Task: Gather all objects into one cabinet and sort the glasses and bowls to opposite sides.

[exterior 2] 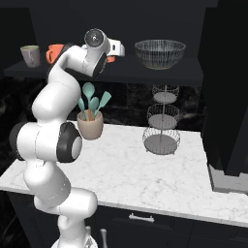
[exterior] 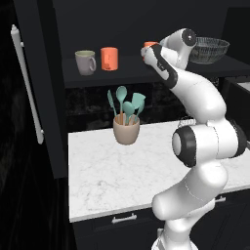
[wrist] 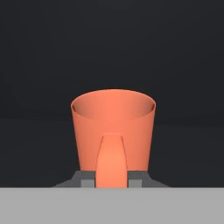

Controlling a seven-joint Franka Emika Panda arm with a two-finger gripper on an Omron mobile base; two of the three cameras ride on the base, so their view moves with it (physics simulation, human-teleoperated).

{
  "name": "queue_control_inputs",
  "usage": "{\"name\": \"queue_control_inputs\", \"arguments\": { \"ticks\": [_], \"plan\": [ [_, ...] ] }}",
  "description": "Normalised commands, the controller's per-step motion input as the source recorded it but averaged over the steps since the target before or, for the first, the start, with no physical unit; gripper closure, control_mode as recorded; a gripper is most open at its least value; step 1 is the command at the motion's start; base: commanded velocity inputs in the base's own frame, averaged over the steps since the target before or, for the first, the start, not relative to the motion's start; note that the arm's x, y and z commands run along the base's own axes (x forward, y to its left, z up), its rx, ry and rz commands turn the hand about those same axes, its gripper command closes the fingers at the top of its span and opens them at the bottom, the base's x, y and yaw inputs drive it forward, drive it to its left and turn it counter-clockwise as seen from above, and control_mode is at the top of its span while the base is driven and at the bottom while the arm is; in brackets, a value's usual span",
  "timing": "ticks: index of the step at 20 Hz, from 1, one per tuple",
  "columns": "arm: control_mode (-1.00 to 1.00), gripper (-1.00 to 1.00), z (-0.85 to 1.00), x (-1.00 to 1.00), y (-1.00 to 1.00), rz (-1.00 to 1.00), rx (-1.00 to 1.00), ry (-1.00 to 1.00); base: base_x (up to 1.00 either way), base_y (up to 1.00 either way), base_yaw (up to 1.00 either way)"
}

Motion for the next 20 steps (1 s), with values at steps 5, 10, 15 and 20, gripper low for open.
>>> {"name": "queue_control_inputs", "arguments": {
  "ticks": [5,10,15,20],
  "plan": [
    [-1.0,1.0,0.0,-0.02,0.0,0.0,0.0,-0.01,0.0,0.0,0.0],
    [-1.0,1.0,0.0,-0.72,0.05,0.02,0.0,-0.1,0.0,0.0,0.0],
    [-1.0,1.0,0.0,-1.0,0.21,0.08,-0.02,-0.01,0.0,0.0,0.0],
    [-1.0,1.0,0.06,-0.92,0.18,0.15,0.0,0.0,0.0,0.0,0.0]
  ]
}}
